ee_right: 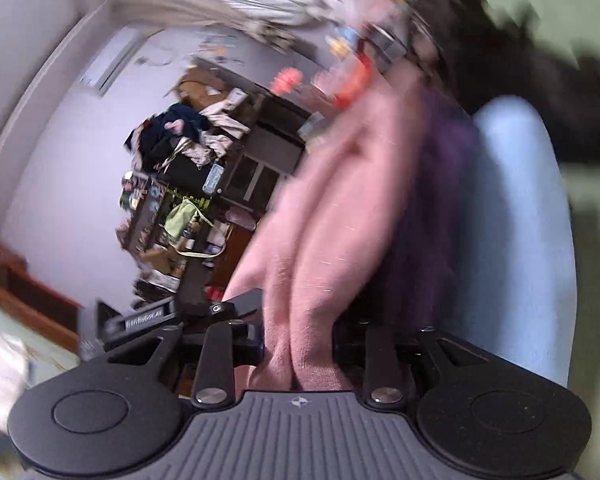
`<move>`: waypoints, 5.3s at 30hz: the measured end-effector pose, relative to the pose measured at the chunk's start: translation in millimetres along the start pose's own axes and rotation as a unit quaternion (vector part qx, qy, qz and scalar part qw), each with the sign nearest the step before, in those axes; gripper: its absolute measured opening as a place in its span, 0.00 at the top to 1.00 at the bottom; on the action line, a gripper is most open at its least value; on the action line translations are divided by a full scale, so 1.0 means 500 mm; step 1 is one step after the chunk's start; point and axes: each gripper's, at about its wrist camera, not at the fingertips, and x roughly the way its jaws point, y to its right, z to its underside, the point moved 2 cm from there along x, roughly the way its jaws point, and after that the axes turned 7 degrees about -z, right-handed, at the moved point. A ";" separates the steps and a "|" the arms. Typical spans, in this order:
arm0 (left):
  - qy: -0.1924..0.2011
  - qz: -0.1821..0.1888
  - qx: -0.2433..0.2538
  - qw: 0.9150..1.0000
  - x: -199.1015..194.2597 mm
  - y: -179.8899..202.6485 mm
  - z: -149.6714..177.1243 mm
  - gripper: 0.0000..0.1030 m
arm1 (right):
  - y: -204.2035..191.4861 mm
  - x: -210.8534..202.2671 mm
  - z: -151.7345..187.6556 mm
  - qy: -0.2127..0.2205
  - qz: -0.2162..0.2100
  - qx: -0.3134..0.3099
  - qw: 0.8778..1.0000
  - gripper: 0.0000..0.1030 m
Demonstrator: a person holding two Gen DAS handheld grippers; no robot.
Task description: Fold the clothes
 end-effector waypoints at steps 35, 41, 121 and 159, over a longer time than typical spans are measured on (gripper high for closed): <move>0.039 -0.038 0.051 0.997 -0.088 0.077 0.001 0.53 | 0.278 -0.001 -0.214 0.013 -0.048 0.270 0.962 0.47; 0.012 -0.054 0.053 0.997 0.008 0.095 -0.026 0.53 | 0.297 0.016 -0.209 0.000 -0.030 0.277 0.960 0.48; 0.217 -0.254 0.252 0.908 -0.044 0.019 0.216 0.42 | 0.212 -0.111 0.059 -0.013 -0.089 0.282 0.955 0.69; 0.155 -0.292 0.210 0.920 -0.097 -0.038 0.253 0.44 | 0.198 -0.161 0.062 -0.049 -0.029 0.172 0.983 0.91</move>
